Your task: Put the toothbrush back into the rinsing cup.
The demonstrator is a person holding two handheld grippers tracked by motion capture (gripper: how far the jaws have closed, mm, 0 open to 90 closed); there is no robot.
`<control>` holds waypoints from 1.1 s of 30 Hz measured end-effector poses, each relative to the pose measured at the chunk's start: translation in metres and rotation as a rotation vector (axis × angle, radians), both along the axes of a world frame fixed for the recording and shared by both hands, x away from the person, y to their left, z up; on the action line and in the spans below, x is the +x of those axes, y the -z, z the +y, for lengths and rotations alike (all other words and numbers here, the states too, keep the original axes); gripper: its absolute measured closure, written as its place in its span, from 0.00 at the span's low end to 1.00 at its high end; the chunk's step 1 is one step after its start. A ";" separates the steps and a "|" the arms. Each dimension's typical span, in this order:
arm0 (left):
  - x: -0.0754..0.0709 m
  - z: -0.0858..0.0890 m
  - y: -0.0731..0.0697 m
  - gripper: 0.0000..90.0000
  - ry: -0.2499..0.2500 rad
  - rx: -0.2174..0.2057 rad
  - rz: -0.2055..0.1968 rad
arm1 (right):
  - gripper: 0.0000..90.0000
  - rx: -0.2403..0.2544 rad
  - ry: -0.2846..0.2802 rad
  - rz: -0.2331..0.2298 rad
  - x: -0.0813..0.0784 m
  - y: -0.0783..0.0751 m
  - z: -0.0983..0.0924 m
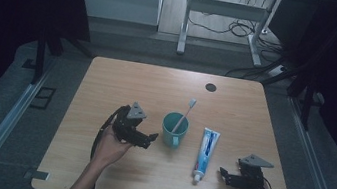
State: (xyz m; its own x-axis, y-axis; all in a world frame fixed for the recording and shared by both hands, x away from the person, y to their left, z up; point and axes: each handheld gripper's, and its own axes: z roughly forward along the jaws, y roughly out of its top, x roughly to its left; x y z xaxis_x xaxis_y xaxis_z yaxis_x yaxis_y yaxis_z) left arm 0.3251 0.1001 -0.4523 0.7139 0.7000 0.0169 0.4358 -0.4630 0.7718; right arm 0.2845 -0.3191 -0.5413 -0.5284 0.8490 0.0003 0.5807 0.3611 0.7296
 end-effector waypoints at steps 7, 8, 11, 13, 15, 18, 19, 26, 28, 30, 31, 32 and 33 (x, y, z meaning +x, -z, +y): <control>-0.008 0.004 0.007 0.00 -0.001 0.025 -0.012 | 0.17 0.000 0.000 0.001 0.000 0.000 0.000; -0.010 0.005 0.009 0.00 -0.001 0.024 -0.013 | 0.17 0.000 0.000 0.000 0.000 0.000 0.000; -0.013 0.007 0.013 0.00 -0.003 0.017 -0.011 | 0.17 0.000 0.002 0.002 0.000 0.000 0.000; -0.016 0.009 0.017 0.00 -0.005 0.013 -0.008 | 0.17 0.000 0.001 0.001 0.000 0.000 0.000; -0.018 0.011 0.021 0.00 -0.008 0.009 -0.008 | 0.17 0.001 0.001 0.001 0.000 0.000 0.000; -0.021 0.013 0.025 0.00 -0.013 0.005 -0.007 | 0.17 0.000 0.001 0.002 0.000 0.000 0.000; -0.022 0.014 0.026 0.00 -0.013 0.003 -0.006 | 0.17 0.000 0.001 0.001 0.000 0.000 0.000; -0.029 0.016 0.039 0.00 -0.021 0.005 -0.006 | 0.17 0.000 0.002 0.001 0.000 0.000 0.000; -0.031 0.016 0.042 0.00 -0.020 0.023 -0.009 | 0.17 0.000 0.002 0.001 0.000 0.000 0.000; -0.033 0.016 0.046 0.00 -0.022 0.034 -0.010 | 0.17 -0.001 0.002 0.001 0.000 0.000 0.000; -0.034 0.016 0.048 0.00 -0.025 0.039 -0.011 | 0.17 -0.001 0.002 0.001 0.000 0.000 0.000; -0.035 0.016 0.050 0.00 -0.024 0.044 -0.011 | 0.17 -0.001 0.002 0.001 0.000 0.000 0.000; -0.036 0.016 0.051 0.00 -0.023 0.047 -0.010 | 0.17 0.000 0.002 0.001 0.000 0.000 0.000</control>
